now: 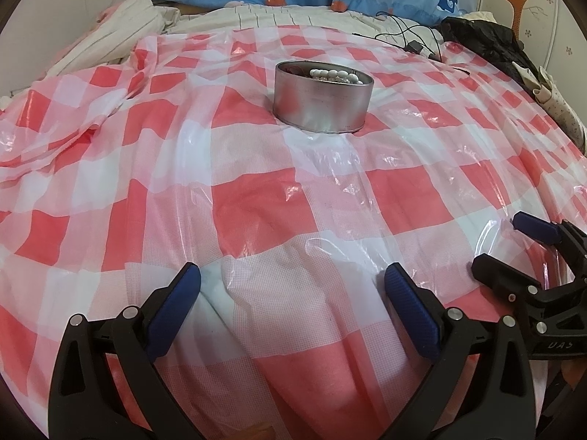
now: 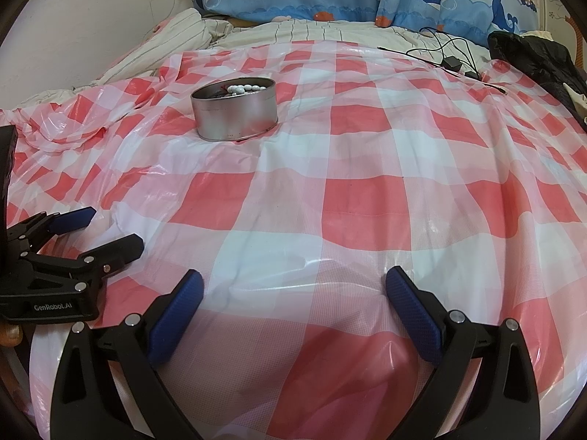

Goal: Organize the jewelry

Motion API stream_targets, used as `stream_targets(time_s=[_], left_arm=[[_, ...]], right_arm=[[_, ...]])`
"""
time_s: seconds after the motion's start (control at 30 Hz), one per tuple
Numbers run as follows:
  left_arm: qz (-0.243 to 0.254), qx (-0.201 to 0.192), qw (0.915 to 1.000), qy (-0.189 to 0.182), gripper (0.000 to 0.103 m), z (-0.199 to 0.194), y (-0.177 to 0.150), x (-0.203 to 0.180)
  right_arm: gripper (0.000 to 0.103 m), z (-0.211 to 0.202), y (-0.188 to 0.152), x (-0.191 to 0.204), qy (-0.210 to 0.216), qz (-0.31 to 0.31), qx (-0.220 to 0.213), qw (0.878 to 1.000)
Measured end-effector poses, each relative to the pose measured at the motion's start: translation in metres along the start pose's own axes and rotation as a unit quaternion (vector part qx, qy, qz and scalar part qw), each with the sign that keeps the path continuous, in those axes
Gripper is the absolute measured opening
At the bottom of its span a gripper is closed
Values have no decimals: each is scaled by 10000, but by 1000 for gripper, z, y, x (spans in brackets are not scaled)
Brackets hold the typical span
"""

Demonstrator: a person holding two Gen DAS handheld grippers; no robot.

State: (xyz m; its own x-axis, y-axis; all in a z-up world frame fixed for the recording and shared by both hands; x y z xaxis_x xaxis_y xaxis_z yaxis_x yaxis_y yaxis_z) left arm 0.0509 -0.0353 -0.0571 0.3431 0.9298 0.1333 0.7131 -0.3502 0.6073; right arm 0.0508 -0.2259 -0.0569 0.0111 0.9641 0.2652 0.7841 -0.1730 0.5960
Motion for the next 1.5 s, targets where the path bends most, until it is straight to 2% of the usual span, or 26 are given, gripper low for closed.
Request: stream_targets(time_s=[0.17, 1.5], left_arm=[[45, 0, 9999, 93, 96, -1, 0, -1], [66, 43, 9999, 120, 96, 0, 0, -2]], right_arm=[[96, 0, 1, -1, -33, -3, -1, 10000], [96, 0, 1, -2, -35, 6, -13, 10000]])
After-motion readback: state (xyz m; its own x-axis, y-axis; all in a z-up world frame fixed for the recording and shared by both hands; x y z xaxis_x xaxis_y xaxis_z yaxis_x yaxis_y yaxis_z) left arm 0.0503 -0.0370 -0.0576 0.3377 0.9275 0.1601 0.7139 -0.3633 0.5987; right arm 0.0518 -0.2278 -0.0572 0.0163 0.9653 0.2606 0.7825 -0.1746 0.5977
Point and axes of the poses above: each gripper's, at about its wrist camera, not at the fingertips, and z roughly the way its jaws point, x to its left, y to its top, the point moved 7 cm from there along z, roughly the way its jaws point, and after that the axes turned 15 degrees about z, right-handed, at the moved point
